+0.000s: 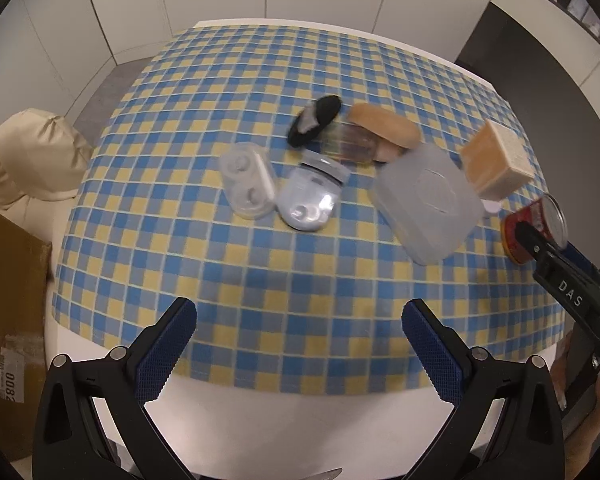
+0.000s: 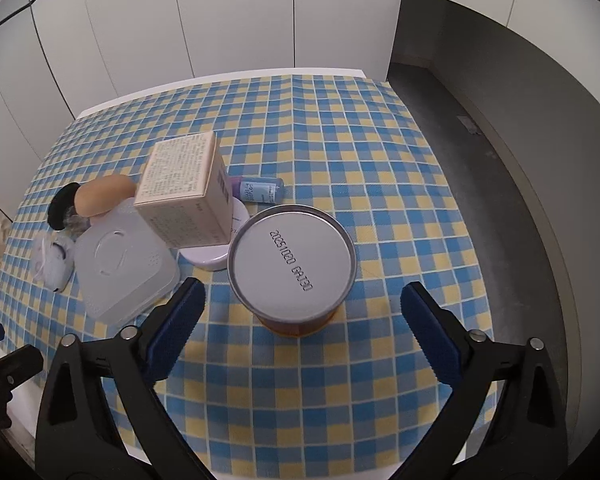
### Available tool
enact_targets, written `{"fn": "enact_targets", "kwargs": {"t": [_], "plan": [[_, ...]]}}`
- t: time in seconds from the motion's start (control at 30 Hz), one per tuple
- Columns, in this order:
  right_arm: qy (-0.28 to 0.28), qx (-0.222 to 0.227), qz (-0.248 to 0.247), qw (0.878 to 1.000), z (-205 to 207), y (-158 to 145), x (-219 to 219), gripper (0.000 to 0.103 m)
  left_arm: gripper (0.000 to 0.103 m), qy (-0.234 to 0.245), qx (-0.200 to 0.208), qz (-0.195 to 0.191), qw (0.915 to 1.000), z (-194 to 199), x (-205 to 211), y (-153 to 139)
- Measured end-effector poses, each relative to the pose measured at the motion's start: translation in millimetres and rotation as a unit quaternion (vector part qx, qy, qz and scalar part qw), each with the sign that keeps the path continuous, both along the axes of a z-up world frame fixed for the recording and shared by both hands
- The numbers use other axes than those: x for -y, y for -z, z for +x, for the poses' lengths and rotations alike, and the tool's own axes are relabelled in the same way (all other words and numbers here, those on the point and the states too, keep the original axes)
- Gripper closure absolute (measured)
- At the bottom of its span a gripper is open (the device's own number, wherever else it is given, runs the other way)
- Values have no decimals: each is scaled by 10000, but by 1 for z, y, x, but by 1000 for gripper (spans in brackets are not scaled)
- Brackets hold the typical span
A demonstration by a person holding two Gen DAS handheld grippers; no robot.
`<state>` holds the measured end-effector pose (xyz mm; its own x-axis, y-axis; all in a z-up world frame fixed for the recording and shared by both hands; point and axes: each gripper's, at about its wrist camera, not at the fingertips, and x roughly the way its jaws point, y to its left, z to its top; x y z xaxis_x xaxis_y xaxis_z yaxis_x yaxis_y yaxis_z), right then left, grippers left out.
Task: Organize objects
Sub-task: 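Move both tools toward the objects on the checked cloth, then grasp the red tin can with the right tool while the left tool grasps the clear case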
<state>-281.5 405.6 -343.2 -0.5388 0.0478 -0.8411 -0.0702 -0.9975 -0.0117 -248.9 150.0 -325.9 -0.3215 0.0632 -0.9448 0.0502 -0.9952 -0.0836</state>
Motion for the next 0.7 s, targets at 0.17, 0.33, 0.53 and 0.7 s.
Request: {"fn": "enact_targets", "kwargs": {"t": [0.17, 0.33, 0.53, 0.7], "plan": [[-41, 86, 123, 9999, -10, 15, 13, 27, 1, -231, -164, -171, 9995, -9, 30, 4], [-40, 146, -8, 9999, -15, 25, 18, 46, 0, -384, -243, -101, 9989, -22, 52, 10], [-36, 125, -73, 9999, -17, 25, 12, 46, 1, -169, -414, -438, 9980, -48, 56, 29], [-53, 142, -68, 9999, -16, 25, 9, 46, 1, 139, -539, -608, 9966, -65, 50, 42]]}}
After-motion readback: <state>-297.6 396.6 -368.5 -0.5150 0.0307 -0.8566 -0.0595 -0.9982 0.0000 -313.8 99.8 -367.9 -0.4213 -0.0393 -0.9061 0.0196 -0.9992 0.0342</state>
